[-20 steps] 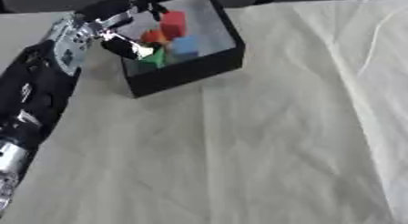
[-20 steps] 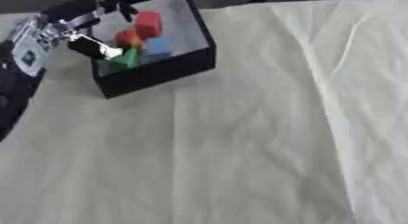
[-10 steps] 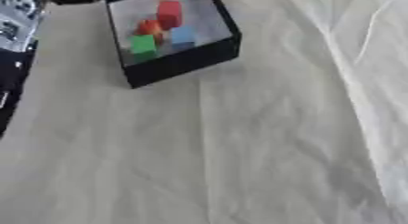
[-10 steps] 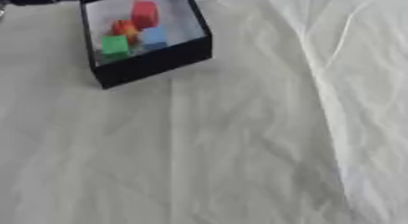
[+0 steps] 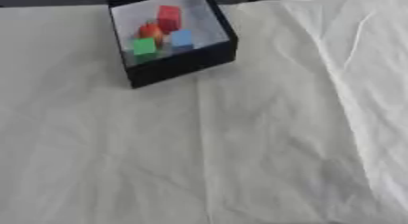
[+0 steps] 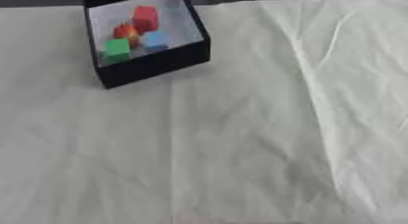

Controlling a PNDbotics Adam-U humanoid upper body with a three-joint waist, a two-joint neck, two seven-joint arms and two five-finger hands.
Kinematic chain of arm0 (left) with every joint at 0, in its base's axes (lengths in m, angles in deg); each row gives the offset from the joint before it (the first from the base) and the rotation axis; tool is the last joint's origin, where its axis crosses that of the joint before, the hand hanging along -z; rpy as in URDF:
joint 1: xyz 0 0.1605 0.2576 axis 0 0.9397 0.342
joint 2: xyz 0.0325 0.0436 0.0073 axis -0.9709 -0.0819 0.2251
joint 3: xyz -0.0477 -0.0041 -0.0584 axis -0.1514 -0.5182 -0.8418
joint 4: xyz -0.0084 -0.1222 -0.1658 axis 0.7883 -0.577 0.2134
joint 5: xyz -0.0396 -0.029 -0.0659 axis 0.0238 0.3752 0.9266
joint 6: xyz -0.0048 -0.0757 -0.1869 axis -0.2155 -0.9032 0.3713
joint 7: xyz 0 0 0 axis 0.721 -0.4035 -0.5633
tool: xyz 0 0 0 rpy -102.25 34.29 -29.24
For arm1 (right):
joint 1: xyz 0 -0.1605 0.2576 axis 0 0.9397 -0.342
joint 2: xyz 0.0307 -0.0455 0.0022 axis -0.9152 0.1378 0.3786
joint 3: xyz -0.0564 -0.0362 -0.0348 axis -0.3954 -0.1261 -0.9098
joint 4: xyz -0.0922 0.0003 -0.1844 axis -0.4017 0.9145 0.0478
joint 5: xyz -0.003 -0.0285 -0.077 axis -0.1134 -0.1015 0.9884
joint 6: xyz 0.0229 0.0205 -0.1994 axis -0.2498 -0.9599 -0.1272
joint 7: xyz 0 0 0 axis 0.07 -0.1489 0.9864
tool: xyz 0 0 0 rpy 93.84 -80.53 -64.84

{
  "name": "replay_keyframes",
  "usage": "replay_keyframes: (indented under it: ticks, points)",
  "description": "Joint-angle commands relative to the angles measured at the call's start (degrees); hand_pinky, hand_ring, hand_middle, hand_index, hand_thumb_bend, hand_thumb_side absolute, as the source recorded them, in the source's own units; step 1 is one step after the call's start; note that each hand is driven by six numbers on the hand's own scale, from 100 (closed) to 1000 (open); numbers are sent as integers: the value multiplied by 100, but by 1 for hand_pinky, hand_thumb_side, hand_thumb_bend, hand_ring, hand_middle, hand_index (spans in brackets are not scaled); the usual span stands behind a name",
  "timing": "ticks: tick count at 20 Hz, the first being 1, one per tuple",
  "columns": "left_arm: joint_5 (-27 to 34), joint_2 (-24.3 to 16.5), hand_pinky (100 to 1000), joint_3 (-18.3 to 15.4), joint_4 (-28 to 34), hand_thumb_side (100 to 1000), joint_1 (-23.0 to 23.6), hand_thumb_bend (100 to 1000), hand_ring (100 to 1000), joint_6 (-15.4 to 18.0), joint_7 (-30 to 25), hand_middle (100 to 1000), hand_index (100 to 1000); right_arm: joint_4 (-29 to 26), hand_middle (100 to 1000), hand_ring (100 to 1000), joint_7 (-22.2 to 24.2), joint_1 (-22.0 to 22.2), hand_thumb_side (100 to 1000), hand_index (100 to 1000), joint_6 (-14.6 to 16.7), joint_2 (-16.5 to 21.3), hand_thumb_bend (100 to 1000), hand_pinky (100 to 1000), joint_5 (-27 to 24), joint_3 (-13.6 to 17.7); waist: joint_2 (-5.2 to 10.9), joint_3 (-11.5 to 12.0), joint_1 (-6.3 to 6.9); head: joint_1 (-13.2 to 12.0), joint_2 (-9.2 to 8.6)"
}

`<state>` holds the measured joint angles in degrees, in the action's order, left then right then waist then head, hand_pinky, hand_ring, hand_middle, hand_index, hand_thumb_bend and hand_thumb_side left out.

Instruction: Pick up objects on the table and place them in the box.

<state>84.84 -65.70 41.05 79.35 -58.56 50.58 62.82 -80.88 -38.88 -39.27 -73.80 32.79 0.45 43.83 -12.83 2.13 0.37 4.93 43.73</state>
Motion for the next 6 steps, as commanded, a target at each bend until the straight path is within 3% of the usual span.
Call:
replay_keyframes:
  ticks: [1,6]
  points:
    - [236,-71,820,-280,119,571,110,100,736,-136,150,667,814,-103,688,789,31,39,528,795,37,80,100,1000,9,81,148,154,-142,155,-52]
    - [626,322,820,-885,240,605,745,100,738,-170,534,676,820,-77,705,802,131,154,524,803,78,-114,100,1000,121,96,99,346,-212,283,-114]
